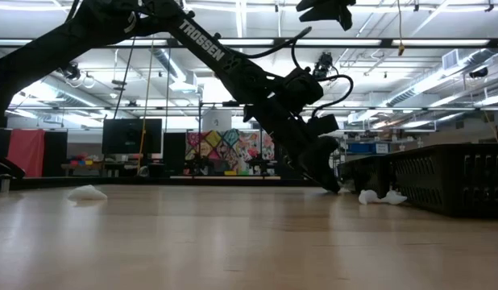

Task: Sort Halloween decoration
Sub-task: Put the white ghost toy into the top black bin

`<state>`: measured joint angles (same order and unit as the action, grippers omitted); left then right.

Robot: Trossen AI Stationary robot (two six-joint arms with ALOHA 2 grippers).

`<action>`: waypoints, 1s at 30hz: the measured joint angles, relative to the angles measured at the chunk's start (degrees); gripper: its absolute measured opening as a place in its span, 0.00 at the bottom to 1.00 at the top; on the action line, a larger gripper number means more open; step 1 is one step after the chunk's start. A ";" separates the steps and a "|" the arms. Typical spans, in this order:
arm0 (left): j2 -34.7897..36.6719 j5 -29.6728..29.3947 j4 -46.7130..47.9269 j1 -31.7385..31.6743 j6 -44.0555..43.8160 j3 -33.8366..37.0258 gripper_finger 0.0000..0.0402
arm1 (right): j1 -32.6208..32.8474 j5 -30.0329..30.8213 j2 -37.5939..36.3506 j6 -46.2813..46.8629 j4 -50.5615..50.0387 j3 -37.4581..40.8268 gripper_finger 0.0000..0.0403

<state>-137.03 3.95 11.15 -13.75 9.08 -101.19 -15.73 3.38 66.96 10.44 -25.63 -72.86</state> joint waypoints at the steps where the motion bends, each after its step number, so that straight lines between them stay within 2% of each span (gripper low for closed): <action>1: 0.02 0.73 0.18 -0.18 0.00 -0.02 0.28 | 0.00 0.00 0.00 -0.04 -0.01 0.00 0.35; 11: 0.30 2.26 3.89 -0.53 0.83 -0.22 0.28 | 0.00 -0.11 0.00 -0.09 -0.02 0.00 0.35; 20: 1.93 9.49 14.02 -0.73 0.74 -0.31 0.28 | -0.04 -2.84 -0.04 -3.50 -2.93 0.00 0.35; 30: 6.00 10.68 20.28 -0.53 -0.04 0.35 0.28 | -0.69 -2.80 -2.81 -7.38 -4.35 0.00 0.35</action>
<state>-131.03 14.64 31.43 -14.28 9.04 -100.84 -16.42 0.58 64.15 3.06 -29.97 -72.86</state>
